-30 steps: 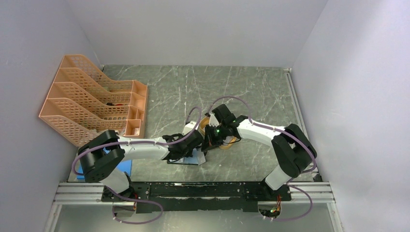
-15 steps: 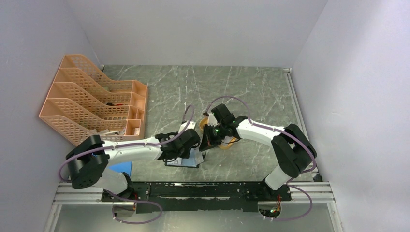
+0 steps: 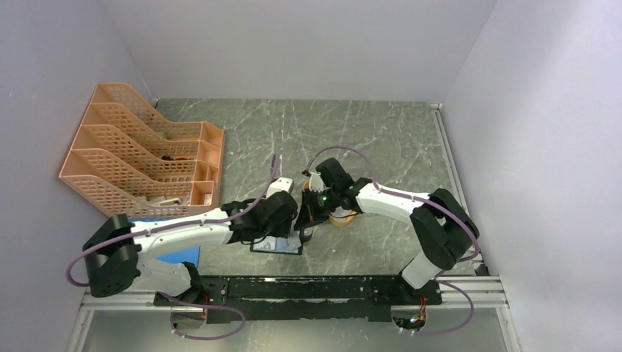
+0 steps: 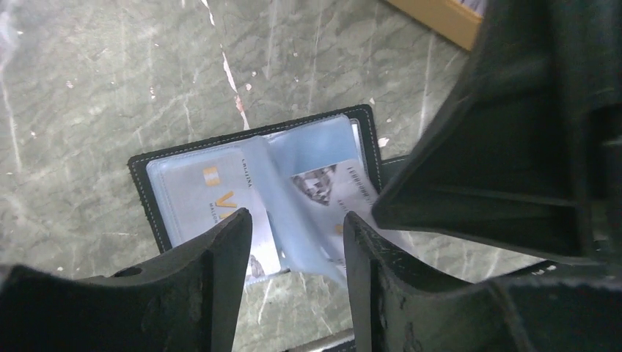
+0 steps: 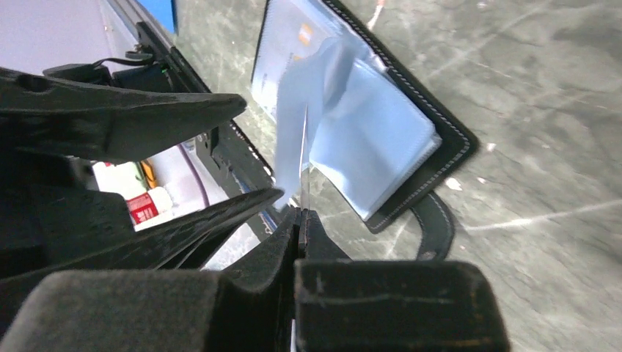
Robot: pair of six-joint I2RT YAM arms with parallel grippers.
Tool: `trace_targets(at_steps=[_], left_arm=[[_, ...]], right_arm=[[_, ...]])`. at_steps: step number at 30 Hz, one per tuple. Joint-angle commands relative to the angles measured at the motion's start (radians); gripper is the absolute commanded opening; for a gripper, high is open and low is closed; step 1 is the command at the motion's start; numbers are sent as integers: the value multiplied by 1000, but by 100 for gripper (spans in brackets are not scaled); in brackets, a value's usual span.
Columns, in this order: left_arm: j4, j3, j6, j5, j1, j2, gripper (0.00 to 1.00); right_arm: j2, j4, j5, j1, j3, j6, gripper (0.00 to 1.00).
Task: Put the credit cards into the card holder
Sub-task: Turn over the card slot in the card holder.
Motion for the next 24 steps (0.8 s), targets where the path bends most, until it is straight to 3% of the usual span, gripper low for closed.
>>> trace_targets(at_steps=[1, 9, 15, 19, 24], left_arm=[[-57, -1, -37, -55, -3, -114, 55], [-114, -71, -80, -120, 1, -208, 55], [-70, -159, -91, -122, 41, -182, 53], [-96, -180, -130, -147, 76, -166, 51], [-91, -236, -161, -133, 141, -270, 51]], right_arm=[[43, 81, -13, 52, 9, 59, 0], [109, 200, 60, 99, 5, 182, 0], [50, 205, 140, 101, -44, 232, 0], [8, 204, 142, 101, -80, 242, 0], [-8, 241, 103, 100, -114, 247, 0]])
